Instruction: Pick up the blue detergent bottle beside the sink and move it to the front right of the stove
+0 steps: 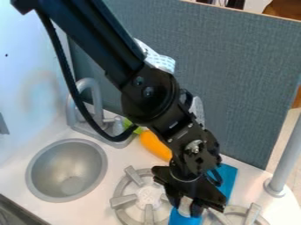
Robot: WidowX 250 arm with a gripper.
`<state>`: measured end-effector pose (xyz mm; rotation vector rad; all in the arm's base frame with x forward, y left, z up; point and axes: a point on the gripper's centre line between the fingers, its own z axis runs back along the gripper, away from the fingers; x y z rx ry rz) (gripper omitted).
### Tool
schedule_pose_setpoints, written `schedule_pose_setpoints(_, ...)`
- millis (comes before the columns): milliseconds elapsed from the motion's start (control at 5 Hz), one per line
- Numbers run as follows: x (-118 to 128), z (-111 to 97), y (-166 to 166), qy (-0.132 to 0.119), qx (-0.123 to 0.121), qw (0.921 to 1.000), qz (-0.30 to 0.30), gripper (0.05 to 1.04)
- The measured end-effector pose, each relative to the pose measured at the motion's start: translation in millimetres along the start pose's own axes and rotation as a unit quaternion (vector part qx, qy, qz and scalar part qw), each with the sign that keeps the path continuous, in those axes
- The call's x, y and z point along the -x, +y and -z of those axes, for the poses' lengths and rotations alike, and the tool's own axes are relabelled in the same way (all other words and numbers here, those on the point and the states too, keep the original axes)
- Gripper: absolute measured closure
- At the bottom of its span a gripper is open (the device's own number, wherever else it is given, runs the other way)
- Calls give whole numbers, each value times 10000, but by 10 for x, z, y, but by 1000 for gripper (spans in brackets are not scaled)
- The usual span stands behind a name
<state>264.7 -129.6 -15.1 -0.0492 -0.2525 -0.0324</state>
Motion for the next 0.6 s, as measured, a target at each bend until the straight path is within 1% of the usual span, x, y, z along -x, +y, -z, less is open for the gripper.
schedule_pose_setpoints(200, 65, 79, 32, 177, -92, 9998, 81, 193)
schedule_pose_setpoints(400, 79, 60, 36, 169, -89, 9998, 110, 69)
schedule_pose_setpoints(600, -94, -300, 13, -230, 13, 9996, 173, 74)
